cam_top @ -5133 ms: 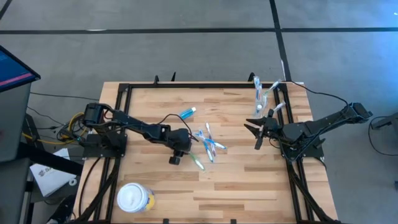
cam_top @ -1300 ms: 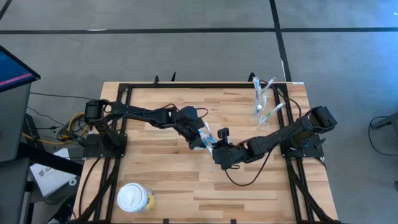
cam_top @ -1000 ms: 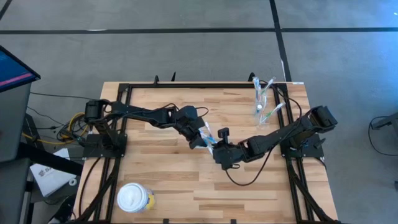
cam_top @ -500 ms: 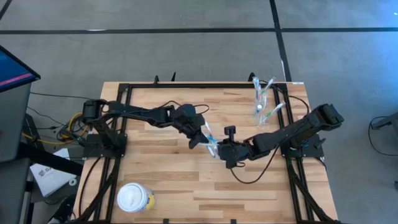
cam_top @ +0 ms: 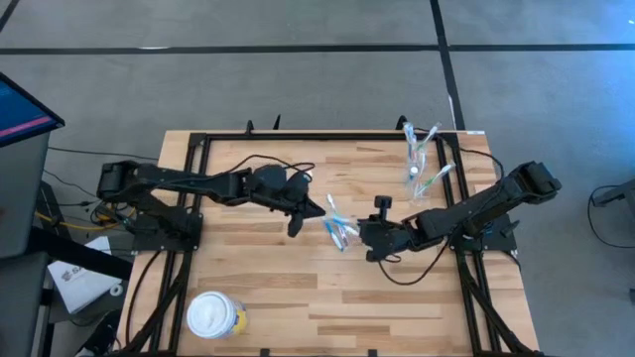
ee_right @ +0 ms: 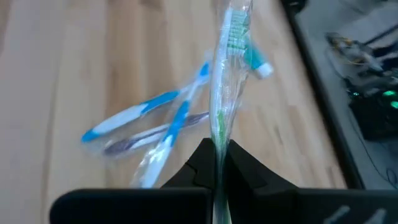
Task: Pick & Place toothbrushing station
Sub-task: Put the green toothbrush into the transparent organizer
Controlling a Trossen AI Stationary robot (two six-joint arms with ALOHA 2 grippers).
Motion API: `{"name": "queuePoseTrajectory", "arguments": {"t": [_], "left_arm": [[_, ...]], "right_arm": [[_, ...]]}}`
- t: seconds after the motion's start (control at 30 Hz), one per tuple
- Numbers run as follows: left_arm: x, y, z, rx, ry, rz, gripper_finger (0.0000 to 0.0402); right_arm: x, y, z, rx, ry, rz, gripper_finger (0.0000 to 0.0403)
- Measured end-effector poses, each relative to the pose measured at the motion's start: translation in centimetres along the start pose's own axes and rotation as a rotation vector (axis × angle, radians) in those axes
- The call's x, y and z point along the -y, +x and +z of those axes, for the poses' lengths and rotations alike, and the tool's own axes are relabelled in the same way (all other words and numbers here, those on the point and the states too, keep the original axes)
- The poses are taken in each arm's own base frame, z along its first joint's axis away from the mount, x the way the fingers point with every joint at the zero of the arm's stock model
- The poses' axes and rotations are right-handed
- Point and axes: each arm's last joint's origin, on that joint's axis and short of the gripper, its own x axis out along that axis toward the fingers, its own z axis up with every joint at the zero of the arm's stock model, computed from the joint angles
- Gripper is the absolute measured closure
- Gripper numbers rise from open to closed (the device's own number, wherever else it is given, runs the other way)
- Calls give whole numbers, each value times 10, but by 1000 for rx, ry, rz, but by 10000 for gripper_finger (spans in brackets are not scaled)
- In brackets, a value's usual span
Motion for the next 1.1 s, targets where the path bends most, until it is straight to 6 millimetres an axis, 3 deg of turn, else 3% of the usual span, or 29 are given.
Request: {"name": "queuePoseTrajectory", "arguments": {"t": [0.4, 0.83, 1.1], "left_arm": [[-5, 0, -24, 80, -11, 17, 396], [-7, -1, -33, 147, -2, 9, 394], [5, 0, -35, 176, 34, 16, 394]], "right_arm": [[29, -20, -26, 126, 264, -156, 397], [49, -36, -62, 250, 449, -282, 397], [60, -45, -82, 316, 527, -334, 397]]}}
